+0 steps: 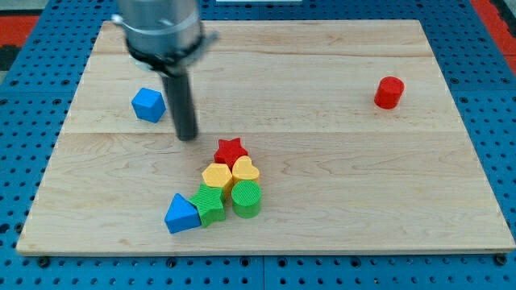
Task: Move blue cube towards bottom left
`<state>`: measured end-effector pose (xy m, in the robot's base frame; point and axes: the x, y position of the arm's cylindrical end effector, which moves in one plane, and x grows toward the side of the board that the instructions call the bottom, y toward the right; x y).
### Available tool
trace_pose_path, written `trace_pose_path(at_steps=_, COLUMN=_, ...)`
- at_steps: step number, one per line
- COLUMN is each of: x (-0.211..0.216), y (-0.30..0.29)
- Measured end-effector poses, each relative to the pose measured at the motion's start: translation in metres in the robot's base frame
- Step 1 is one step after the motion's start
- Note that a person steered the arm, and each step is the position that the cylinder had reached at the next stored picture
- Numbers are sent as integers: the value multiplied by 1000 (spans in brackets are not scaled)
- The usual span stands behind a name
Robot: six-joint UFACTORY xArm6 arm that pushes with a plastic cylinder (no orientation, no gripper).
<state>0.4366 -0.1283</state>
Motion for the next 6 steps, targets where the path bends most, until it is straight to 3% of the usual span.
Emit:
trace_pose_path(at_steps=1, x=21, y=-89)
trace_pose_path(at_steps=2, x=-30, y=-146)
trace_pose_path(at_steps=3, x=-78, y=-134)
trace_pose_path(at_steps=4, x=-87, y=-51)
trace_pose_path(at_steps=5, x=-18, y=-14)
trace_pose_path(at_steps=6, x=-66, y=1)
